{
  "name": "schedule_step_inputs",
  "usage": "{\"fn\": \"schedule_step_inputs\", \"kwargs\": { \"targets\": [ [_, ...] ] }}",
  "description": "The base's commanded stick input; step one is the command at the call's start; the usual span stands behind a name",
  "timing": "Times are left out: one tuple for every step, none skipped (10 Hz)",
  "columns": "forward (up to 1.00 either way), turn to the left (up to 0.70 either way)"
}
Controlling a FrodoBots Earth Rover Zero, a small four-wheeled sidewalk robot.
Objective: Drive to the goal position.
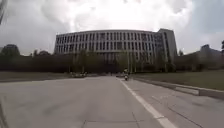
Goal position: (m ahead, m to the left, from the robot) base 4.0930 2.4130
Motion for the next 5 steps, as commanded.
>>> {"fn": "schedule_step_inputs", "kwargs": {
  "targets": [
    [0.7, 0.0],
    [0.7, 0.0],
    [0.7, 0.0],
    [0.7, 0.0],
    [0.7, 0.0]
  ]
}}
